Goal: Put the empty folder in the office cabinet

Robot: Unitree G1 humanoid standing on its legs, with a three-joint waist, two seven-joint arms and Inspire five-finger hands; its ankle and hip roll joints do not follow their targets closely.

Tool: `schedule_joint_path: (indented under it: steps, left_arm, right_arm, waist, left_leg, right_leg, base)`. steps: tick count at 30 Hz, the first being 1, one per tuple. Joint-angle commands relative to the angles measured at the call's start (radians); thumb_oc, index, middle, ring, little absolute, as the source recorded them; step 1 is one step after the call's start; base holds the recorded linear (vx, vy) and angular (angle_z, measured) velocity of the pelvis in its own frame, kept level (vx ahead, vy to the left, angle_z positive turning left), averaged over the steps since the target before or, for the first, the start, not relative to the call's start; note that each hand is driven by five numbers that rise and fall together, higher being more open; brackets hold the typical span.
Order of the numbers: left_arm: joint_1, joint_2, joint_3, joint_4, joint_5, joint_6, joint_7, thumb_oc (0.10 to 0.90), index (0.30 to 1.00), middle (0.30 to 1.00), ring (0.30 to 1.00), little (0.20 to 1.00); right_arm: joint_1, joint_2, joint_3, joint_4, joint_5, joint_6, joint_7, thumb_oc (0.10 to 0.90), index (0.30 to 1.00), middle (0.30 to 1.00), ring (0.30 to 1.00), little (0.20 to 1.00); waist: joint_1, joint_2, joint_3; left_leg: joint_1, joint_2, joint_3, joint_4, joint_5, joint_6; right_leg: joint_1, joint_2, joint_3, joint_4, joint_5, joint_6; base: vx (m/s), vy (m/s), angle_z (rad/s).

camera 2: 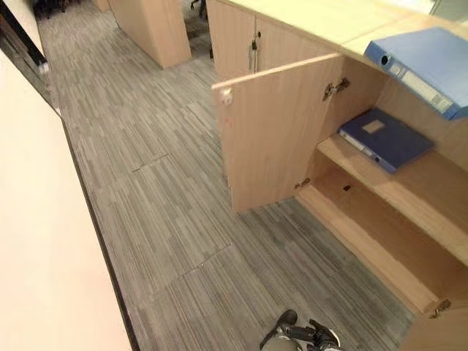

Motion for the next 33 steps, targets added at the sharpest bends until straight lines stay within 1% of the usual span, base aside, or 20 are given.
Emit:
schedule_joint_path:
  steps: [1,3,4,5,8,9,12,13,15,16,17,18,20,23,24,26,27,29,30,33]
  left_arm:
    - [-0.012,0.085,-0.03,-0.046,0.024,-0.046,-0.004,0.8,0.9,0.9,0.9,0.9]
    - [0.0,0.086,-0.037,-0.064,0.016,-0.052,-0.004,0.8,0.9,0.9,0.9,0.9]
    - [-0.009,0.091,-0.048,-0.076,0.004,-0.053,0.005,0.8,0.9,0.9,0.9,0.9]
    - [-0.009,0.091,-0.048,-0.076,0.003,-0.053,0.005,0.8,0.9,0.9,0.9,0.9]
    - [0.015,0.09,-0.081,-0.135,0.008,-0.071,-0.008,0.8,0.9,0.9,0.9,0.9]
    - [0.016,0.09,-0.081,-0.135,0.008,-0.071,-0.008,0.8,0.9,0.9,0.9,0.9]
    - [0.035,0.086,-0.096,-0.144,0.027,-0.07,-0.001,0.8,0.9,0.9,0.9,0.9]
    - [0.032,0.067,-0.096,-0.116,0.037,-0.062,0.015,0.8,0.9,0.9,0.9,0.9]
    - [0.014,0.049,-0.094,-0.074,0.044,-0.049,0.035,0.8,0.9,0.9,0.9,0.9]
    - [0.014,0.048,-0.093,-0.072,0.045,-0.05,0.036,0.8,0.9,0.9,0.9,0.9]
    - [-0.006,0.034,-0.101,-0.046,0.063,-0.045,0.051,0.8,0.9,0.9,0.9,0.9]
    - [-0.006,0.034,-0.101,-0.044,0.063,-0.045,0.052,0.8,0.9,0.9,0.9,0.9]
    - [-0.022,0.015,-0.116,-0.015,0.107,-0.029,0.075,0.8,0.9,0.9,0.9,0.9]
    - [-0.025,0.0,-0.119,-0.005,0.124,-0.02,0.091,0.8,0.9,0.9,0.9,0.9]
    - [-0.025,-0.001,-0.111,0.001,0.129,-0.01,0.101,0.8,0.9,0.9,0.9,0.9]
    - [-0.027,-0.002,-0.106,0.003,0.122,-0.009,0.103,0.8,0.9,0.9,0.9,0.9]
    - [-0.045,0.005,-0.103,0.002,0.117,0.0,0.107,0.8,0.9,0.9,0.9,0.9]
    - [-0.054,0.012,-0.098,-0.001,0.111,0.004,0.11,0.8,0.9,0.9,0.9,0.9]
    - [-0.059,0.02,-0.093,-0.005,0.104,0.004,0.114,0.8,0.9,0.9,0.9,0.9]
    - [-0.071,0.026,-0.082,-0.016,0.081,0.002,0.119,0.8,0.9,0.9,0.9,0.9]
  right_arm:
    - [0.021,-0.042,0.036,-0.022,0.031,-0.044,-0.004,0.8,0.9,0.9,0.9,0.9]
    - [0.001,-0.052,0.054,-0.037,0.033,-0.051,-0.011,0.8,0.9,0.9,0.9,0.9]
    - [-0.021,-0.061,0.057,-0.046,0.052,-0.053,-0.018,0.8,0.9,0.9,0.9,0.9]
    - [-0.021,-0.061,0.057,-0.046,0.052,-0.053,-0.018,0.8,0.9,0.9,0.9,0.9]
    - [-0.043,-0.062,0.083,-0.085,0.063,-0.075,-0.022,0.8,0.9,0.9,0.9,0.9]
    - [-0.042,-0.062,0.083,-0.085,0.063,-0.075,-0.022,0.8,0.9,0.9,0.9,0.9]
    - [-0.043,-0.051,0.123,-0.106,0.034,-0.086,-0.024,0.8,0.9,0.9,0.9,0.9]
    - [-0.032,-0.037,0.166,-0.107,-0.003,-0.084,-0.025,0.8,0.9,0.9,0.9,0.9]
    - [-0.021,-0.027,0.207,-0.11,-0.045,-0.078,-0.026,0.8,0.9,0.9,0.9,0.9]
    - [-0.02,-0.028,0.207,-0.111,-0.045,-0.078,-0.026,0.8,0.9,0.9,0.9,0.9]
    - [-0.014,-0.02,0.228,-0.117,-0.074,-0.075,-0.031,0.8,0.9,0.9,0.9,0.9]
    - [-0.014,-0.019,0.228,-0.118,-0.074,-0.075,-0.031,0.8,0.9,0.9,0.9,0.9]
    - [-0.002,-0.003,0.249,-0.101,-0.112,-0.071,-0.046,0.8,0.9,0.9,0.9,0.9]
    - [0.008,0.017,0.253,-0.083,-0.11,-0.065,-0.047,0.8,0.9,0.9,0.9,0.9]
    - [0.018,0.028,0.261,-0.07,-0.111,-0.06,-0.038,0.8,0.9,0.9,0.9,0.9]
    - [0.023,0.031,0.265,-0.064,-0.118,-0.057,-0.036,0.8,0.9,0.9,0.9,0.9]
    - [0.018,0.039,0.27,-0.055,-0.121,-0.05,-0.038,0.8,0.9,0.9,0.9,0.9]
    - [0.016,0.045,0.27,-0.053,-0.12,-0.047,-0.038,0.8,0.9,0.9,0.9,0.9]
    - [0.02,0.051,0.263,-0.051,-0.113,-0.042,-0.039,0.8,0.9,0.9,0.9,0.9]
    - [0.019,0.064,0.246,-0.051,-0.091,-0.035,-0.036,0.8,0.9,0.9,0.9,0.9]
  waist:
    - [0.008,-0.043,0.024]
    - [0.021,-0.049,0.042]
    - [0.022,-0.083,0.066]
    - [0.022,-0.082,0.065]
    - [0.045,-0.078,0.078]
    - [0.05,-0.077,0.078]
    - [0.075,-0.087,0.077]
    - [0.095,-0.081,0.074]
    - [0.108,-0.072,0.069]
    - [0.111,-0.073,0.071]
    - [0.116,-0.074,0.078]
    - [0.121,-0.076,0.08]
    - [0.138,-0.083,0.085]
    - [0.152,-0.09,0.079]
    - [0.158,-0.09,0.058]
    - [0.164,-0.09,0.057]
    - [0.168,-0.106,0.043]
    - [0.17,-0.12,0.034]
    - [0.163,-0.14,0.009]
    - [0.155,-0.158,-0.015]
  left_leg:
    - [-0.07,0.037,0.0,0.144,0.091,-0.048]
    - [-0.127,0.022,-0.071,0.285,0.162,-0.071]
    - [-0.216,-0.034,-0.112,0.383,0.197,-0.066]
    - [-0.219,-0.033,-0.112,0.388,0.195,-0.066]
    - [-0.322,0.014,-0.067,0.331,0.157,-0.008]
    - [-0.32,0.016,-0.063,0.331,0.155,-0.008]
    - [-0.353,0.019,-0.078,0.136,0.12,0.039]
    - [-0.359,0.0,-0.164,-0.035,0.146,0.048]
    - [-0.389,0.022,-0.259,-0.163,0.241,0.047]
    - [-0.379,0.024,-0.255,-0.173,0.244,0.045]
    - [-0.425,0.048,-0.277,-0.251,0.292,0.044]
    - [-0.417,0.048,-0.272,-0.257,0.293,0.044]
    - [-0.448,0.054,-0.263,-0.31,0.32,0.038]
    - [-0.457,0.05,-0.258,-0.306,0.326,0.045]
    - [-0.442,0.047,-0.279,-0.304,0.334,0.053]
    - [-0.439,0.042,-0.287,-0.297,0.344,0.059]
    - [-0.428,0.037,-0.278,-0.284,0.357,0.068]
    - [-0.422,0.03,-0.268,-0.275,0.354,0.074]
    - [-0.418,0.015,-0.238,-0.263,0.343,0.088]
    - [-0.39,-0.007,-0.18,-0.266,0.307,0.111]
  right_leg:
    - [0.017,0.019,0.093,-0.133,-0.001,0.138]
    - [0.034,0.066,0.124,-0.154,-0.035,0.097]
    - [0.036,0.059,0.144,-0.159,-0.045,0.068]
    - [0.034,0.06,0.144,-0.158,-0.046,0.067]
    - [0.056,0.104,0.212,-0.162,-0.092,0.062]
    - [0.055,0.106,0.217,-0.162,-0.092,0.062]
    - [0.083,0.13,0.282,-0.165,-0.11,0.078]
    - [0.111,0.178,0.36,-0.164,-0.132,0.084]
    - [0.139,0.225,0.439,-0.159,-0.157,0.08]
    - [0.141,0.225,0.443,-0.158,-0.159,0.079]
    - [0.17,0.255,0.502,-0.154,-0.187,0.074]
    - [0.172,0.253,0.507,-0.152,-0.19,0.073]
    - [0.213,0.289,0.583,-0.144,-0.227,0.064]
    - [0.245,0.316,0.64,-0.124,-0.263,0.048]
    - [0.262,0.341,0.685,-0.103,-0.288,0.039]
    - [0.27,0.349,0.703,-0.081,-0.303,0.032]
    - [0.289,0.354,0.723,-0.06,-0.33,0.031]
    - [0.288,0.347,0.727,-0.053,-0.33,0.034]
    - [0.285,0.335,0.73,-0.043,-0.328,0.048]
    - [0.259,0.325,0.722,0.019,-0.303,0.086]
  base:
    - [0.17,-0.306,-0.52]
    - [0.15,-0.292,-0.56]
    - [0.08,-0.211,-0.76]
    - [0.15,-0.181,-0.95]
    - [0.21,-0.061,-0.72]
    - [0.19,-0.008,-0.95]
    - [0.32,0.026,-0.84]
    - [0.45,0.046,-1.01]
    - [0.35,0.034,-1.2]
    - [0.32,-0.008,-1.37]
    - [0.22,-0.027,-1.6]
    - [0.33,-0.037,-1.85]
    - [0.39,-0.013,-1.54]
    - [0.36,0.048,-1.07]
    - [0.24,0.051,-1.08]
    - [0.36,0.101,-1.51]
    - [0.44,0.134,-1.34]
    - [0.3,0.105,-1.11]
    - [0.28,0.148,-1.04]
    - [0.27,0.163,-0.46]
